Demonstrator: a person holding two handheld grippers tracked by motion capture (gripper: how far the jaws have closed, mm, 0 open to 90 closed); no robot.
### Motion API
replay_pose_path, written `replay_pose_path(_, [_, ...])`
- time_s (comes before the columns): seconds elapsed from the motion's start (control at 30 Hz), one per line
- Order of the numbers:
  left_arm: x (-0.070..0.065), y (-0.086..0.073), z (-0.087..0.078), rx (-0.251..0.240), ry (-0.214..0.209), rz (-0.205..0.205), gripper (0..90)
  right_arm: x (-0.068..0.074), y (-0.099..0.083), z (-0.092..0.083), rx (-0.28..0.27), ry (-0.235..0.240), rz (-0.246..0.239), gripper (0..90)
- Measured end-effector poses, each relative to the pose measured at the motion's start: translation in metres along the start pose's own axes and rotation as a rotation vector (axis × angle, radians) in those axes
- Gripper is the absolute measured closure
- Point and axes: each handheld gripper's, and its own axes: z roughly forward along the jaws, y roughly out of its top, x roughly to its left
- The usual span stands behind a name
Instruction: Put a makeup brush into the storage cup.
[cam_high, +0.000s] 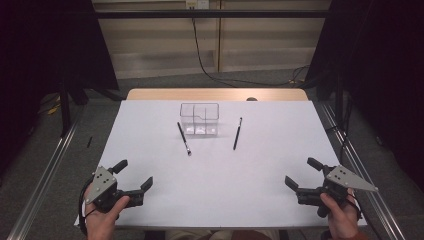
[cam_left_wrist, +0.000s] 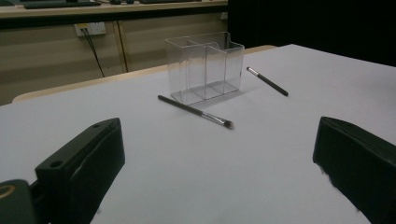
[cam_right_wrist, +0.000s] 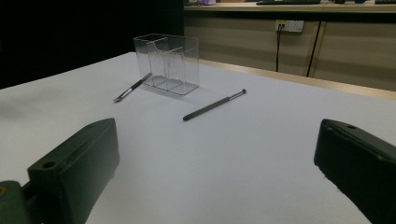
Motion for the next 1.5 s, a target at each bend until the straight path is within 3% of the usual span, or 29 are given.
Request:
replay_pose_path(0.6, [-0.002,0.002,0.005,-0.001,-0.02,-0.007,3.1,0.0,-0.001,0.001,0.007,0.006,-0.008,0.0])
replay_pose_path(0.77, [-0.002,0.002,0.006,-0.001,-0.032,-0.031,3.2,0.001,0.0,0.001,0.001,0.008,-0.008,0.0])
replay_pose_path(0.97, [-0.004,0.008,0.009,0.002,-0.061,-0.015,3.2,0.004,0.001,0.0,0.002,0.012,-0.018,0.0])
replay_pose_path(1.5, [0.0,0.022,0.033,0.079,-0.048,0.009,3.0,0.005,0.0,0.002,0.009,0.014,-0.019,0.0])
